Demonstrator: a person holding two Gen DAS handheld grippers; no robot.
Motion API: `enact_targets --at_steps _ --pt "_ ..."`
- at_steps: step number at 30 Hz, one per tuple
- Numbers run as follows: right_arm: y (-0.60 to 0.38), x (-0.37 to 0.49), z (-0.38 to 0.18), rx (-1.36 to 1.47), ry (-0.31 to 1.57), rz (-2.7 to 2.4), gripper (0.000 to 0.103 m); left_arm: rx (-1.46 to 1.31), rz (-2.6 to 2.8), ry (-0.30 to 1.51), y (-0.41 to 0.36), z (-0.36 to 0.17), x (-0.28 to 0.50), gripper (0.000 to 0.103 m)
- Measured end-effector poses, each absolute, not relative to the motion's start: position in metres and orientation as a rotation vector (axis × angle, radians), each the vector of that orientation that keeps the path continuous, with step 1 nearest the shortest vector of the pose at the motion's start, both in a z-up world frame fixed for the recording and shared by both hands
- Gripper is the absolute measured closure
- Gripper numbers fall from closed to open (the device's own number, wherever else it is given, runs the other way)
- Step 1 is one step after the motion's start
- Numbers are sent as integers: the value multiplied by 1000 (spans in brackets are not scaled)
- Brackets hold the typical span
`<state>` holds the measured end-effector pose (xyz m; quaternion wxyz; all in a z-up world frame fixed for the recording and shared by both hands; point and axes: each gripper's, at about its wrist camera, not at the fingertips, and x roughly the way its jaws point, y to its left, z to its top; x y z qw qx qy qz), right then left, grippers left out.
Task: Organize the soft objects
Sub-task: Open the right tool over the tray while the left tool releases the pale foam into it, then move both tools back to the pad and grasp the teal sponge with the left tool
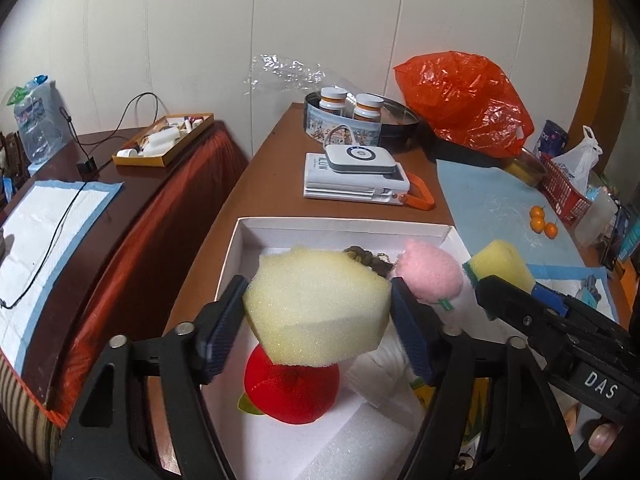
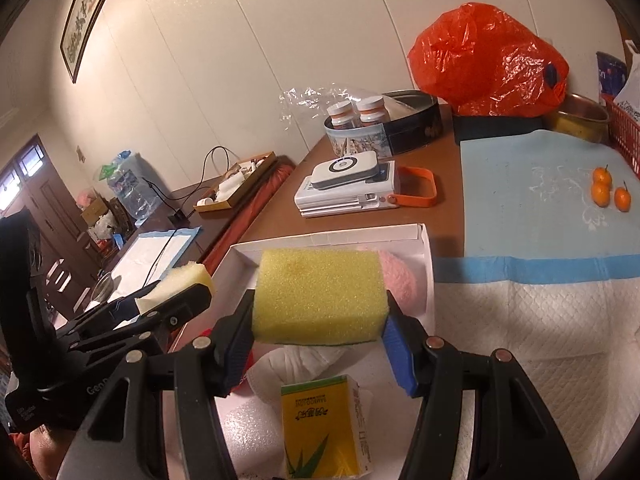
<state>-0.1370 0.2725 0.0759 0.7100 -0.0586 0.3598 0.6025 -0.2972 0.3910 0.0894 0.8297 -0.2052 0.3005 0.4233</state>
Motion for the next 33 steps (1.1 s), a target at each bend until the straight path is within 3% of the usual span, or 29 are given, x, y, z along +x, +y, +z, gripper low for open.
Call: enact_targets --at_steps 2,3,33 --pt "274 -139 75 -136 803 1346 22 -414 945 637 391 90 -299 2" --pt "276 -139 75 -139 800 1343 13 -404 968 638 391 90 -300 0" --pt "208 -147 100 -84 689 1305 13 -425 942 459 320 138 -315 0"
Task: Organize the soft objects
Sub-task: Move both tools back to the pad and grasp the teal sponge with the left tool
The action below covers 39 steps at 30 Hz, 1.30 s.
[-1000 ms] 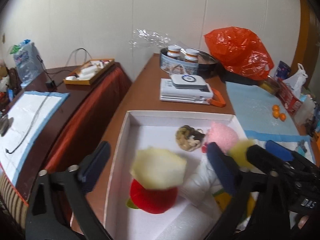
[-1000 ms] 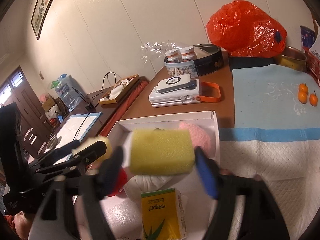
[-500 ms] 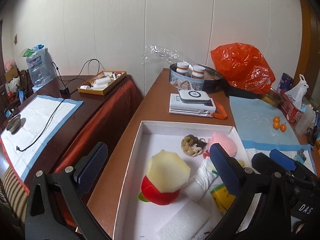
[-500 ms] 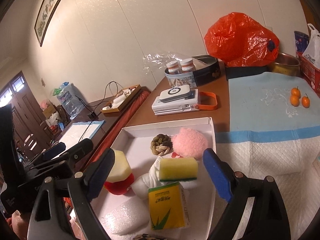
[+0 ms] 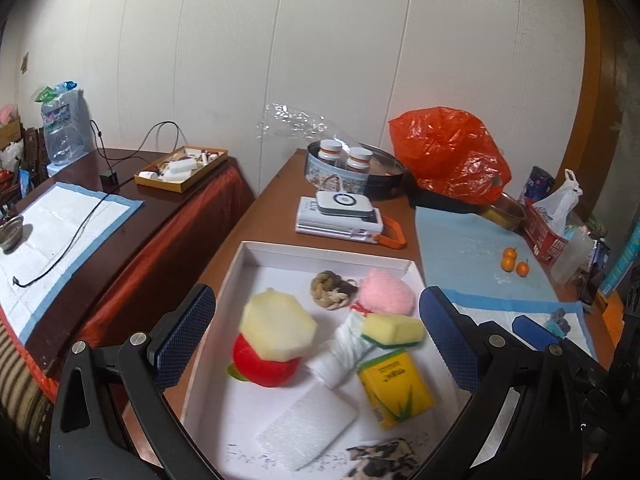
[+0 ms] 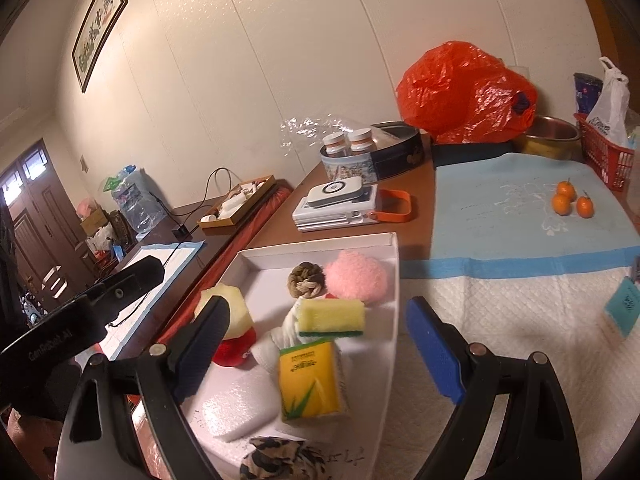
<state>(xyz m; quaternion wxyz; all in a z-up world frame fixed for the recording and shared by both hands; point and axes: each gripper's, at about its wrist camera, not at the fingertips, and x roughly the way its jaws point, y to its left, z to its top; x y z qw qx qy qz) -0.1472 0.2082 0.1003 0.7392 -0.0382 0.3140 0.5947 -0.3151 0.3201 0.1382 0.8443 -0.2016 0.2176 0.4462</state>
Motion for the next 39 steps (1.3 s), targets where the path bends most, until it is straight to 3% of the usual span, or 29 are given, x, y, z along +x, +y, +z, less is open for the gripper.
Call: enact_targets --at_steps 17,30,39 --pt "114 -37 72 -17 764 1124 13 -441 746 595 254 108 -194 0" --pt "9 84 45 97 844 920 13 -272 341 757 181 56 -25 0" --pt "-21 139 37 155 866 836 13 -208 301 827 163 32 49 0"
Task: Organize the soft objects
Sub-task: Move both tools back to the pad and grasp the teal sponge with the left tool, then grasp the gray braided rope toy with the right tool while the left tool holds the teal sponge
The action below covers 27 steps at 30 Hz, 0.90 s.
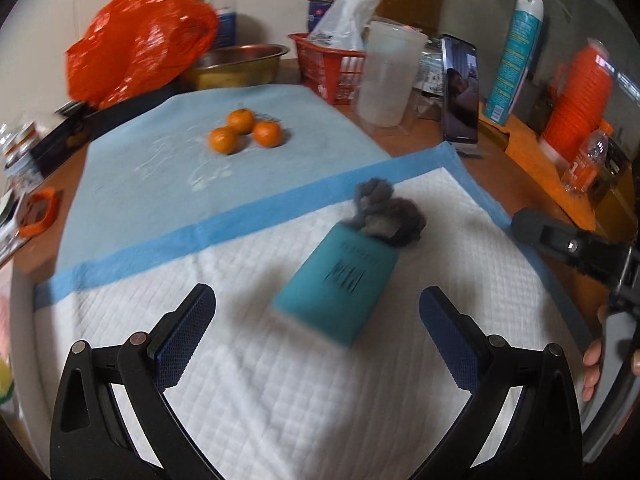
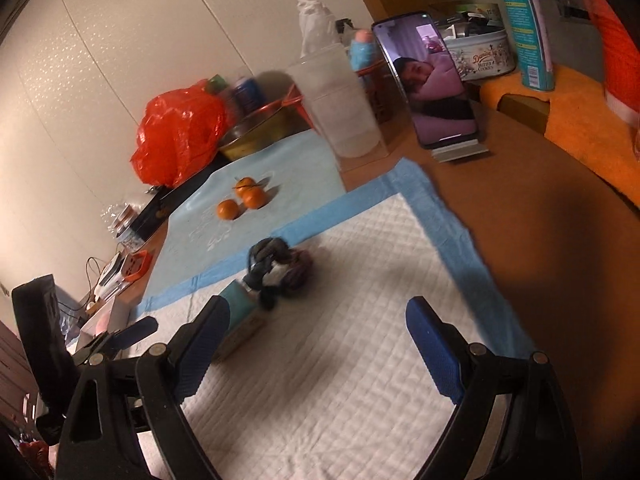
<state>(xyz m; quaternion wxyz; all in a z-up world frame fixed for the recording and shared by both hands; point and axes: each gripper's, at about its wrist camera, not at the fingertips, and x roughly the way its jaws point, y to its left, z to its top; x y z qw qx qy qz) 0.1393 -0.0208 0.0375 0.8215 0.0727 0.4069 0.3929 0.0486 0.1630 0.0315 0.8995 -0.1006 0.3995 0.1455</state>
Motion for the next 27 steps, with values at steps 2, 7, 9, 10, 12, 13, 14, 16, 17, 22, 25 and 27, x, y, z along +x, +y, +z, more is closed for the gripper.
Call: enact_targets --at_steps 2,7,9,10,12,13,14,16,17,22,25,27 --pt "-22 145 34 151 869 838 13 -185 289 838 158 29 61 0" --pt "-13 151 19 143 914 840 13 -134 362 953 153 8 84 32" --pt "-9 152 14 137 928 840 13 -144 361 938 154 6 82 36" --pt "-8 153 12 133 932 840 13 -153 356 935 155 6 80 37" --pt "-5 154 9 122 933 840 13 -167 362 927 159 6 75 41" --pt "-3 155 9 116 932 841 13 -174 366 924 160 7 72 41" --pt "1 155 8 104 930 845 13 -188 378 915 163 7 67 42" --pt "10 154 9 77 921 857 13 -223 397 903 168 9 57 42" --pt "16 153 10 60 910 863 13 -249 414 896 172 9 51 42" --pt "41 157 19 20 853 890 13 -358 493 851 184 20 11 42" --pt "67 162 17 -56 852 903 13 -391 538 819 187 32 -11 42" --pt "81 163 15 -87 844 899 13 -407 556 795 187 40 -26 42"
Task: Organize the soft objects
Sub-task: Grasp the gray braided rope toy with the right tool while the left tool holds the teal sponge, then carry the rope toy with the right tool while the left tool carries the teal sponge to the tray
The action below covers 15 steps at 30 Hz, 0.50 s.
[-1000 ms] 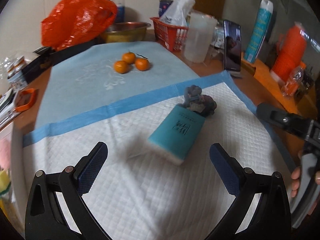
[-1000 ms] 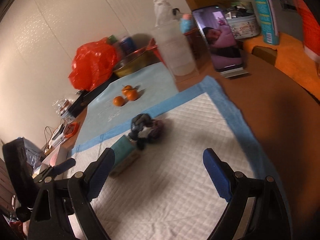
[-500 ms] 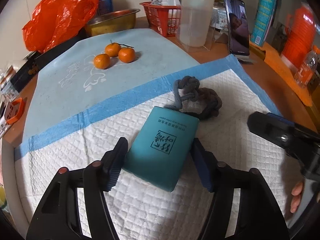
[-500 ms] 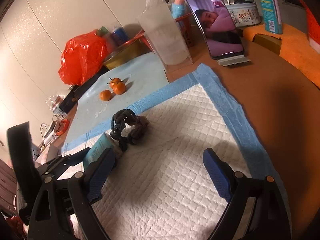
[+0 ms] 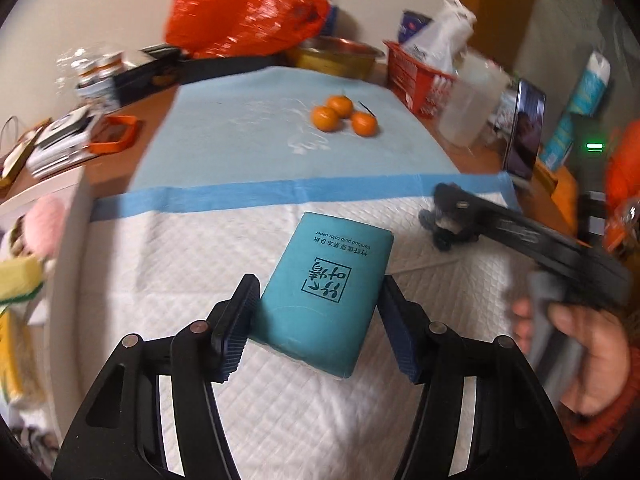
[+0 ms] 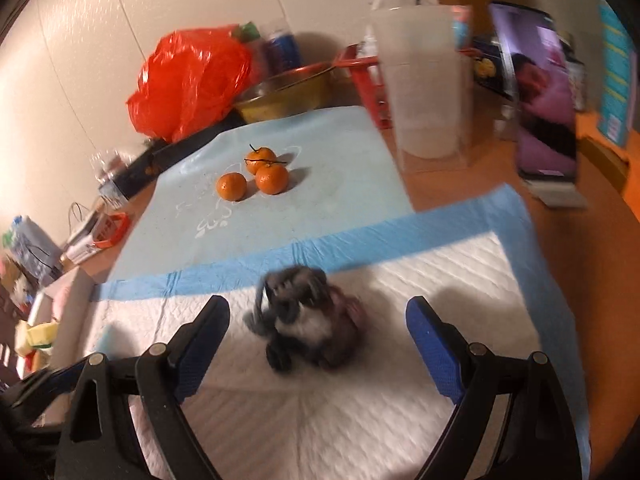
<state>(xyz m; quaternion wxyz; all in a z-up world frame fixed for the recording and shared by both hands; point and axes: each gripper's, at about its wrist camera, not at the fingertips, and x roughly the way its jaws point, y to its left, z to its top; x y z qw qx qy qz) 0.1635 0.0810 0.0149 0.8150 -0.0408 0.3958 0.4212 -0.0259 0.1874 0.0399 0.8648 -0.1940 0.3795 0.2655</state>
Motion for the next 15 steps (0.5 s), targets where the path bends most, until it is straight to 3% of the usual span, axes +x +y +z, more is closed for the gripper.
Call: enact_targets --at_steps 7,8,10,12,15 --pt "117 150 6 -279 828 869 15 -399 631 732 179 61 -63 42" --pt "116 147 7 -283 822 868 20 -404 638 728 179 62 -67 42" --pt "113 139 8 -292 810 869 69 -416 651 721 179 63 -72 42" --pt "112 131 9 -294 818 899 78 -431 659 717 179 63 -76 42" --pt "110 112 16 -279 824 994 80 -441 672 706 180 66 -81 42"
